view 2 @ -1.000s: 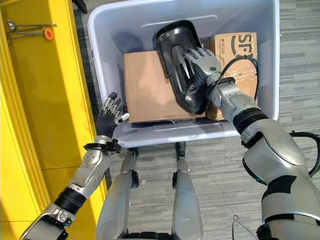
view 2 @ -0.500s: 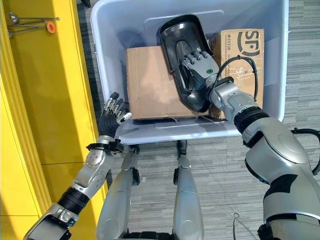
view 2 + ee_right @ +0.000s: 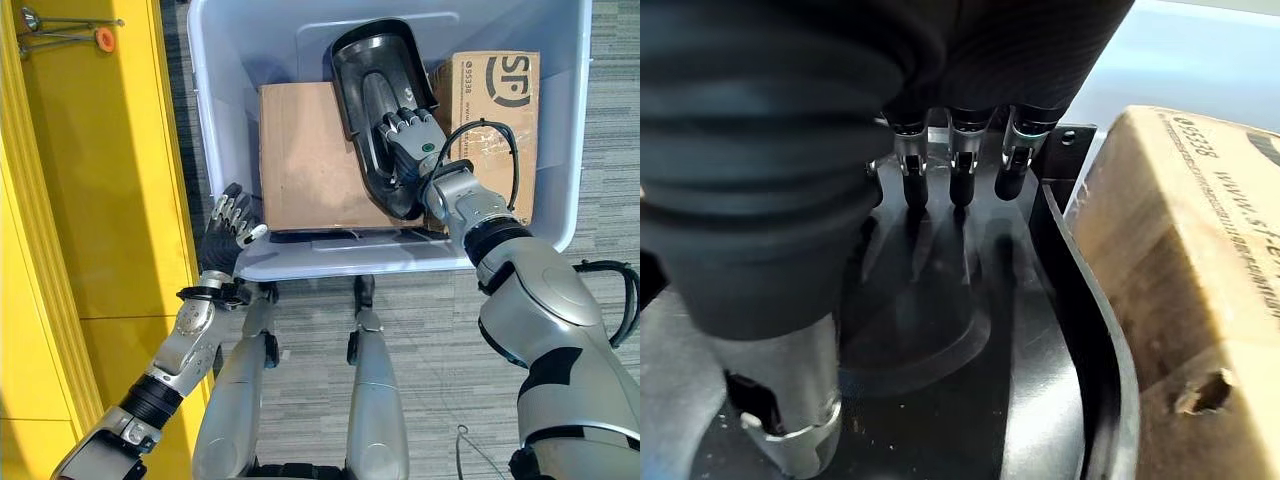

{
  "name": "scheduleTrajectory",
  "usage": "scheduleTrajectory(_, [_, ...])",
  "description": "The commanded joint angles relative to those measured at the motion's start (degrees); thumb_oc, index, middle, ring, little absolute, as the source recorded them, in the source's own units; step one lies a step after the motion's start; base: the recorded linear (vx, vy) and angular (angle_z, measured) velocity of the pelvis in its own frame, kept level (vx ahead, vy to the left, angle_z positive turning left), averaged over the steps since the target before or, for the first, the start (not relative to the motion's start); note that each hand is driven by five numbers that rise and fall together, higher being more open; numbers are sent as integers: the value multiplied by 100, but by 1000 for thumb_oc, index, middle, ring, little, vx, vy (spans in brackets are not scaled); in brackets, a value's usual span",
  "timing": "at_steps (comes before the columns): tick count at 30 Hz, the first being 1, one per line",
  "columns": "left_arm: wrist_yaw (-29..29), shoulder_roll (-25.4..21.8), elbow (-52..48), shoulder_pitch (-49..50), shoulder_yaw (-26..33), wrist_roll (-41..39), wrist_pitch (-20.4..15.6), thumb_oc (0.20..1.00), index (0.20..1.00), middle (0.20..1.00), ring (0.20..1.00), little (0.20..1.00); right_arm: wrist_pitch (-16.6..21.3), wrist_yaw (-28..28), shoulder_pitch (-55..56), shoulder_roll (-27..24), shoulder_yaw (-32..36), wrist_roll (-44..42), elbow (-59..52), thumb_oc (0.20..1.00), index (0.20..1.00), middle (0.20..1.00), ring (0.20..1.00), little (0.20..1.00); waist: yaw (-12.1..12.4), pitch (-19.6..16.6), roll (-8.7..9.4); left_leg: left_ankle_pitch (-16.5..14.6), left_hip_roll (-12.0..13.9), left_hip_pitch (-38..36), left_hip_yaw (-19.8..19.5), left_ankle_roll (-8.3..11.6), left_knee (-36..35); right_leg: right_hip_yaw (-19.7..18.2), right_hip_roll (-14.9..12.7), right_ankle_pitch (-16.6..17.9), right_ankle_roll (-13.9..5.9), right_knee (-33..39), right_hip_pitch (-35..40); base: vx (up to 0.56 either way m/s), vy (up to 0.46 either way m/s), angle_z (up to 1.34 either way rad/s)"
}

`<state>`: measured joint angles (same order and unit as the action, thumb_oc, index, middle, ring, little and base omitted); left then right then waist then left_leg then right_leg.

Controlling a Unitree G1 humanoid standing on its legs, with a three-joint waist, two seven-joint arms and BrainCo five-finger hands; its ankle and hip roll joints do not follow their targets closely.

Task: Move parts from the plastic box to the shelf.

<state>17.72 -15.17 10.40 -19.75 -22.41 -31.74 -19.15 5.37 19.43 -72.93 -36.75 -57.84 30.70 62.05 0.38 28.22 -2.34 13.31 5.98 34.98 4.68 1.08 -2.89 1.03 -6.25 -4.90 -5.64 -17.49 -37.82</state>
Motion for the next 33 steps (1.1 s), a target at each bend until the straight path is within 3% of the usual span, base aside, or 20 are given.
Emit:
scheduleTrajectory(1, [152,-55,-156,-463,56,205,-245,1000,1000,1000,1000,1000,-69,70,-265,123,-59,-184,307,1000,1000,1000,1000,1000,226,158,144,-673,360,-996,-208,565,-59,129,-326,943,-315,723,294,0,0,0])
scheduleTrajectory(8, [300,44,-123,-542,-14,143,-258,1000,1000,1000,1000,1000,-144,313,84,976,636,-820,735,1000,1000,1000,1000,1000,325,158,103,-690,333,-1049,-280,548,-74,221,-380,916,-320,755,453,-2,8,6])
scheduleTrajectory(18, [428,72,-293,-486,-78,59,-275,1000,1000,1000,1000,1000,-193,689,270,1693,1384,-1517,1043,1000,1000,1000,1000,1000,523,158,-42,-715,252,-1091,-426,520,-24,345,-487,889,-332,770,680,-3,11,5])
scheduleTrajectory(28, [607,38,-333,-306,70,-44,-273,1000,1000,1000,1000,1000,123,950,235,2260,2677,-3591,983,1000,1000,1000,1000,1000,829,78,-271,-731,99,-1219,-693,471,28,573,-632,812,-341,707,1068,-2,11,15])
scheduleTrajectory(33, [817,-104,-321,-125,339,-23,-300,1000,1000,1000,1000,1000,835,920,322,2740,3505,-5662,74,1000,1000,1000,1000,1000,973,0,-315,-755,25,-1347,-864,484,72,749,-742,722,-358,603,1338,3,-18,21])
